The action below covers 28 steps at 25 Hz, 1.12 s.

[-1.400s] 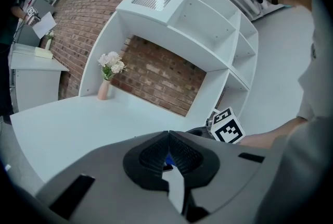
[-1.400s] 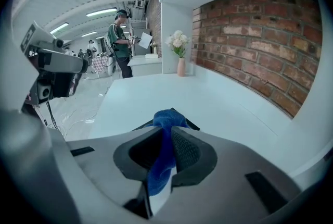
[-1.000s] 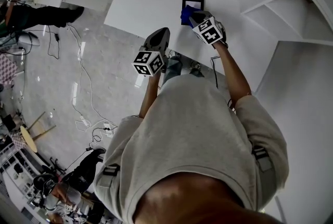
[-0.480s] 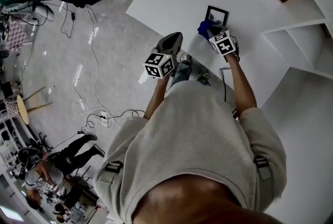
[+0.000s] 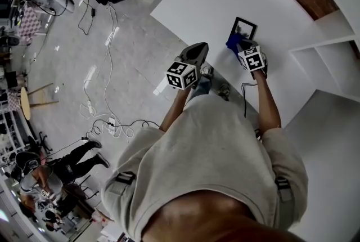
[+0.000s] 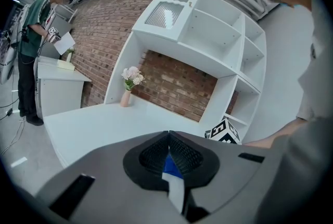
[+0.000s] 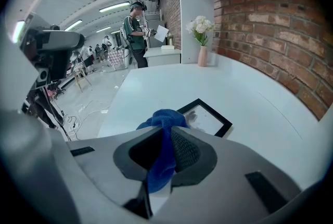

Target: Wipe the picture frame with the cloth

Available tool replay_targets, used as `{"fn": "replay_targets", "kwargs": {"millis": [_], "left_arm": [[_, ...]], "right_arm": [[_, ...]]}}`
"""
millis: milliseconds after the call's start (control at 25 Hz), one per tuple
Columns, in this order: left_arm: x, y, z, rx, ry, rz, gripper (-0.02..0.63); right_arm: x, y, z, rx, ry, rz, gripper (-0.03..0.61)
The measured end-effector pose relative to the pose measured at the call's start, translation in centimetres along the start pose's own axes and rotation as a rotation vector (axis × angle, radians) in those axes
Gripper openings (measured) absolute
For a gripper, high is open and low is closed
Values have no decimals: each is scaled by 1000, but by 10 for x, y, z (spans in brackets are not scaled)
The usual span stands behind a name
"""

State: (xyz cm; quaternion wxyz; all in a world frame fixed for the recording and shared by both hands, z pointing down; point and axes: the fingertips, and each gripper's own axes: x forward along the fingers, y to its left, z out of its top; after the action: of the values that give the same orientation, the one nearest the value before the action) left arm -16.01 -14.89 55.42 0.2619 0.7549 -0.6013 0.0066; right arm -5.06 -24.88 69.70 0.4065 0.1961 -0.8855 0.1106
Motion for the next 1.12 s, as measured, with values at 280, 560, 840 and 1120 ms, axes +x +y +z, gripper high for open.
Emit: {"fn": "replay_targets", "kwargs": {"millis": [280,560,840,1120], "left_arm": [[12,-23,-1,26,15,-42,17],[32,-49,-6,51,42,-113,17],[50,-76,-9,85,66,-190,17],[56,-101,-10,112,57,-223,15]], "right_arm": [[-18,-15,-21,50,-7,-33,66],[-41,-35,-47,125,-16,-85,66],[-72,-52,-70,211,-52,-154,66],[-116,-50,-65,326,-229,-196,66]]}}
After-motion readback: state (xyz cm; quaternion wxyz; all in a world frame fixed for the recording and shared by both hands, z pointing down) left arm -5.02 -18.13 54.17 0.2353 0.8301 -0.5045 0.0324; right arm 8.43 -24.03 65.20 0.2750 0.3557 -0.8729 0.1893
